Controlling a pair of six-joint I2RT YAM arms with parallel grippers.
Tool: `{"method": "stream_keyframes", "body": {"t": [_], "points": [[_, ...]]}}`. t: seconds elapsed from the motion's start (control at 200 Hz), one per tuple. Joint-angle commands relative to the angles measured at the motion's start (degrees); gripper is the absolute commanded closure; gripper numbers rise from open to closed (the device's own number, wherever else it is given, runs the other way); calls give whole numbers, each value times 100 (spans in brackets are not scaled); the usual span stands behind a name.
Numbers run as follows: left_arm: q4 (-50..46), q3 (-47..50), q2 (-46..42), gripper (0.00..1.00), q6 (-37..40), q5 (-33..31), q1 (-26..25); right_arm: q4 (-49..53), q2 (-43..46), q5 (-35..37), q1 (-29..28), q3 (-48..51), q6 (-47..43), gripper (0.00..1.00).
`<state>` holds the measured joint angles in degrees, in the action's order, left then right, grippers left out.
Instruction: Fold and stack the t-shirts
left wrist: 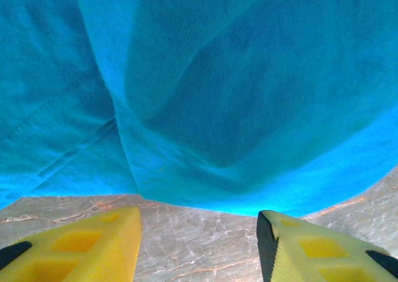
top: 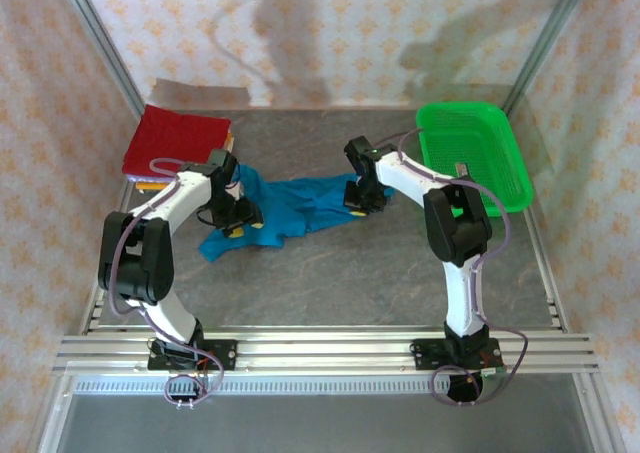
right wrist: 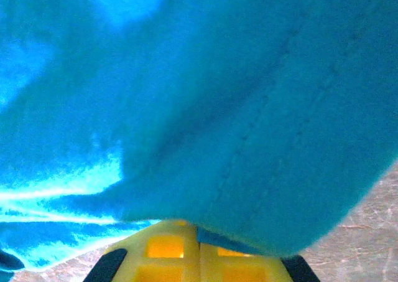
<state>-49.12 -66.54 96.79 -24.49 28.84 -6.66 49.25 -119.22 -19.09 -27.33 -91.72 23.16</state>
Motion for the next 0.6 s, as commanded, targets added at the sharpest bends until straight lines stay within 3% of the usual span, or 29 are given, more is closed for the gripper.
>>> {"method": "stream_keyframes", "body": {"t": [0.0, 0.23, 0.42, 0.596], "points": [[111, -143, 183, 47, -91, -272, -134, 415, 472, 300, 0, -182, -66, 100], [96, -231, 494, 52, -29, -521, -425, 628, 951, 368, 86, -141, -92, 100], [267, -233, 356, 100, -63, -404, -442, 714, 1333, 441, 191, -4, -83, 100], [-195, -625, -138, 100, -183, -313, -733, 957, 1935, 575, 260, 225, -98, 100]]}}
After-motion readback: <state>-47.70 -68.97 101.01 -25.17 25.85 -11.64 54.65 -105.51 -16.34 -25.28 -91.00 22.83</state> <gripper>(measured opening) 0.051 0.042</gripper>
